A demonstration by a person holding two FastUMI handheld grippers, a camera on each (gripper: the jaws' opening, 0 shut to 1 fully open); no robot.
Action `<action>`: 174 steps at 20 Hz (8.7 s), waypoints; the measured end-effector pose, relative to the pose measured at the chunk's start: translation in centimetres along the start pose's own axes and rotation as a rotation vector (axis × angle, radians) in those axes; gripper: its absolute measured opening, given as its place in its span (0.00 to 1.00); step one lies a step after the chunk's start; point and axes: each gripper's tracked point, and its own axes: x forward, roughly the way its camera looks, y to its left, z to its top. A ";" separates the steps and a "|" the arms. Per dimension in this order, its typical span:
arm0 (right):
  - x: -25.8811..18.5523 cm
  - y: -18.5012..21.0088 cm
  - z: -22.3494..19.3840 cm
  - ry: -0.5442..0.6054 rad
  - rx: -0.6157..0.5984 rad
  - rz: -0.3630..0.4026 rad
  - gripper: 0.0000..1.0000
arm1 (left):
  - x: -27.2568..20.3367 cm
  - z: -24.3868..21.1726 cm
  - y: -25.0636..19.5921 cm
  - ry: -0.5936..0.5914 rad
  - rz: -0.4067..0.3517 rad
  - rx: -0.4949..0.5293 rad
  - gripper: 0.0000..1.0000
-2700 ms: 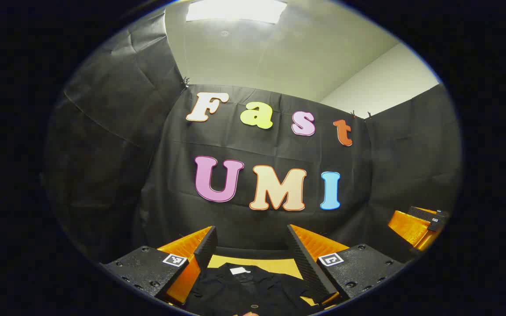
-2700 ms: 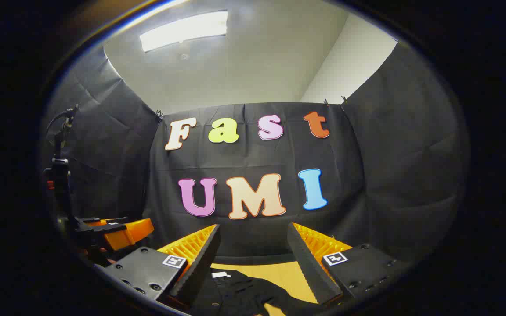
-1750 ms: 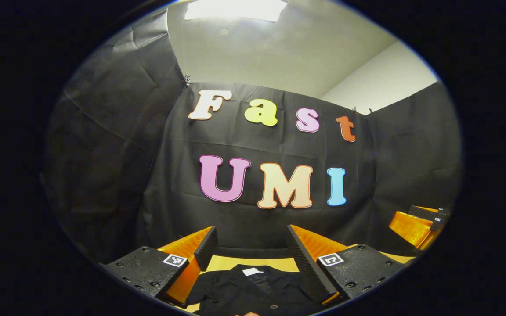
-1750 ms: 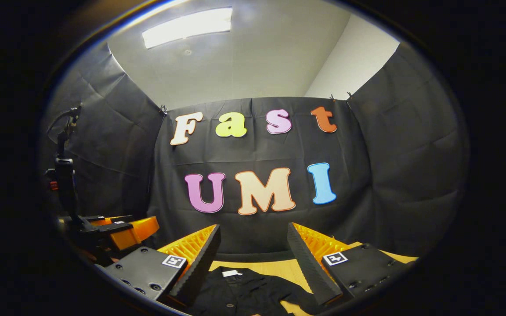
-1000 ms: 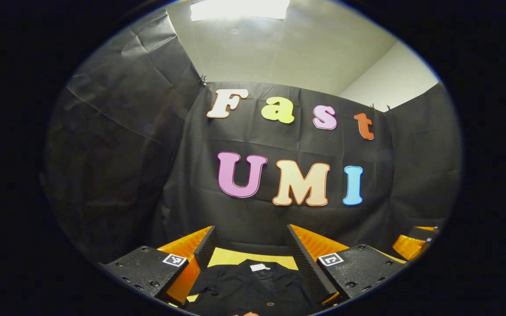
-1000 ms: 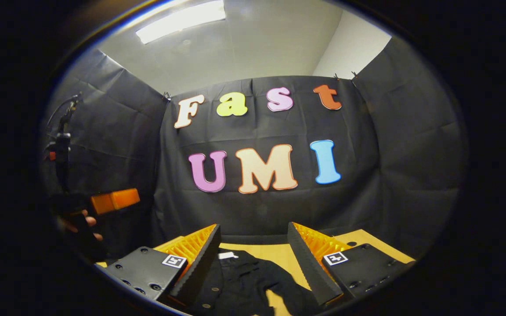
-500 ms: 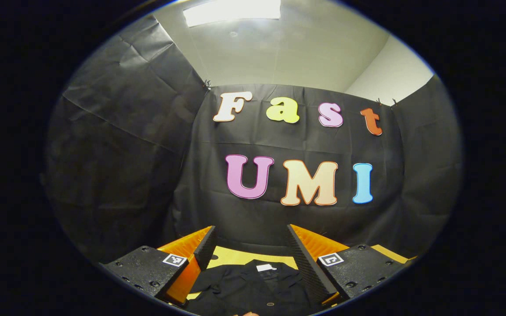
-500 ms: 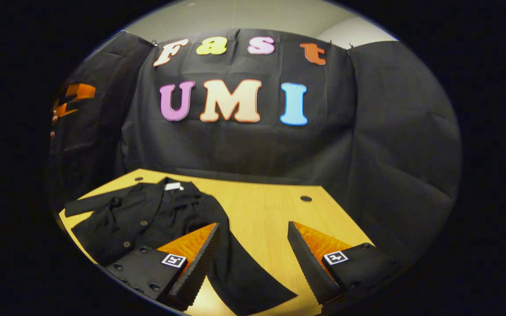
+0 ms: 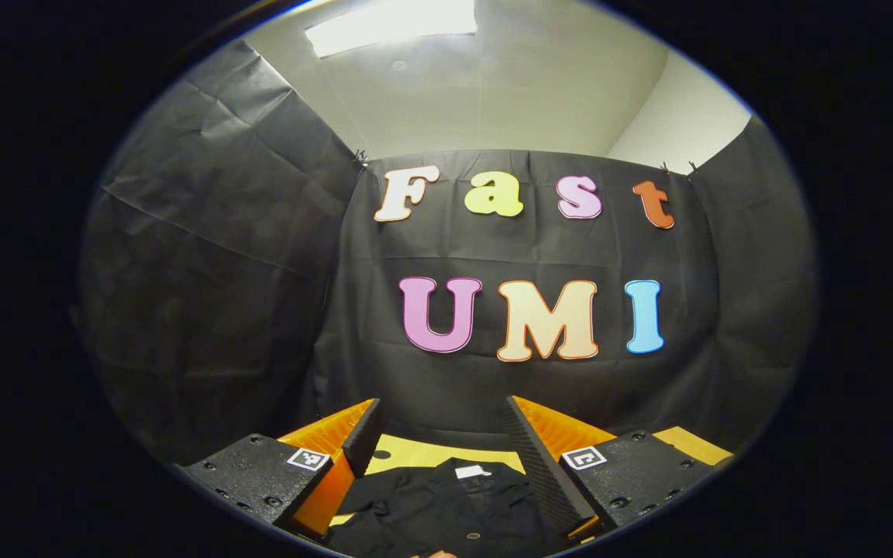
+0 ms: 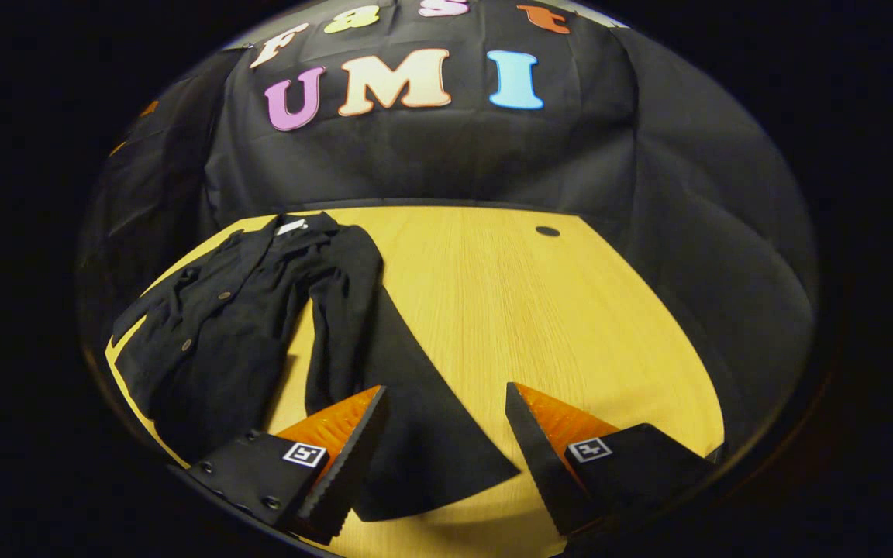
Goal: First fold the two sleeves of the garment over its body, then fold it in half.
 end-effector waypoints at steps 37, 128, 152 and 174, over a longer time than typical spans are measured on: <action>-5.6 21.5 22.8 -0.375 0.120 0.091 0.05 | 1.0 -4.8 19.0 0.067 0.009 0.000 0.92; -13.7 20.5 17.3 -0.485 0.130 0.056 0.98 | 8.8 -25.9 18.4 0.549 -0.044 0.063 0.00; -18.3 11.7 10.5 -0.456 0.300 -0.192 0.97 | 9.7 -28.8 -9.8 0.596 -0.581 0.100 0.00; -13.2 17.3 5.5 -0.320 0.112 0.051 0.97 | -3.3 -23.8 11.4 0.563 -0.258 0.121 0.94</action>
